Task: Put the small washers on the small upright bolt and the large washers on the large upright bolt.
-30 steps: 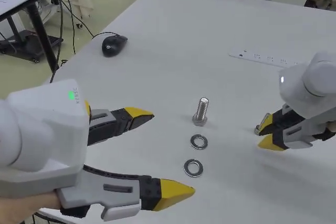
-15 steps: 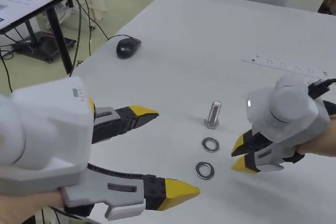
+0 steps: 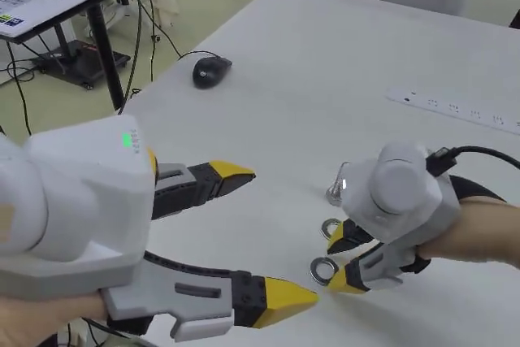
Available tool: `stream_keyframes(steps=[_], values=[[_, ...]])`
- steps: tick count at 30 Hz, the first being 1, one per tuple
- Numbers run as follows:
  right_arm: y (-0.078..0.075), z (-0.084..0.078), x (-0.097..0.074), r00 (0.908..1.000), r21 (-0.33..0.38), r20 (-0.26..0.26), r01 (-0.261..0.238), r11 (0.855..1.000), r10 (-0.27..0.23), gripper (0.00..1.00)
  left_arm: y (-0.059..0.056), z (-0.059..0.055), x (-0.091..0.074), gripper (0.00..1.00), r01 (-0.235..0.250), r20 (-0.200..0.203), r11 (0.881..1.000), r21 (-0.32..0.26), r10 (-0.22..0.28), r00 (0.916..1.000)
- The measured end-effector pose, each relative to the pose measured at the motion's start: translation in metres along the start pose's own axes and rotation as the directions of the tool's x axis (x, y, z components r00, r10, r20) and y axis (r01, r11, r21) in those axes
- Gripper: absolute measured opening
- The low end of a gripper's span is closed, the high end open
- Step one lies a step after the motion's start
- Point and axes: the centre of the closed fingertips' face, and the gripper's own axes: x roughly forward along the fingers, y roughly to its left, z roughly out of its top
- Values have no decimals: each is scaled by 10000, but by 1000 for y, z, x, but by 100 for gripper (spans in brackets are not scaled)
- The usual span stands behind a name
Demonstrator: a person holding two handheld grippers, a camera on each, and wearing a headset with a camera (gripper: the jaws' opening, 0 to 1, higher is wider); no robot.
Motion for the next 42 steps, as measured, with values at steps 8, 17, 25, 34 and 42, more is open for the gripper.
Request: stream_keyframes(steps=[8,17,25,34,42], values=[[1,2,1,9998,3,44,-214,9998,214,29,2,0,4,74,-35,17,10000,-51,35,10000],[0,2,1,9997,-259,-89,-221,9994,219,25,5,0,6,74,-77,67,9999,-100,78,9999],[-1,2,1,9998,-201,-104,-159,9997,157,22,3,-3,7,74,9,-17,9999,-122,-9,10000],[-1,1,-2,9999,154,-43,-148,9998,149,21,2,-4,5,74,2,-11,9999,-106,-2,10000],[-6,1,-16,10000,183,-39,26,9998,-25,21,0,-6,7,74,77,-73,9999,-119,-78,9999]])
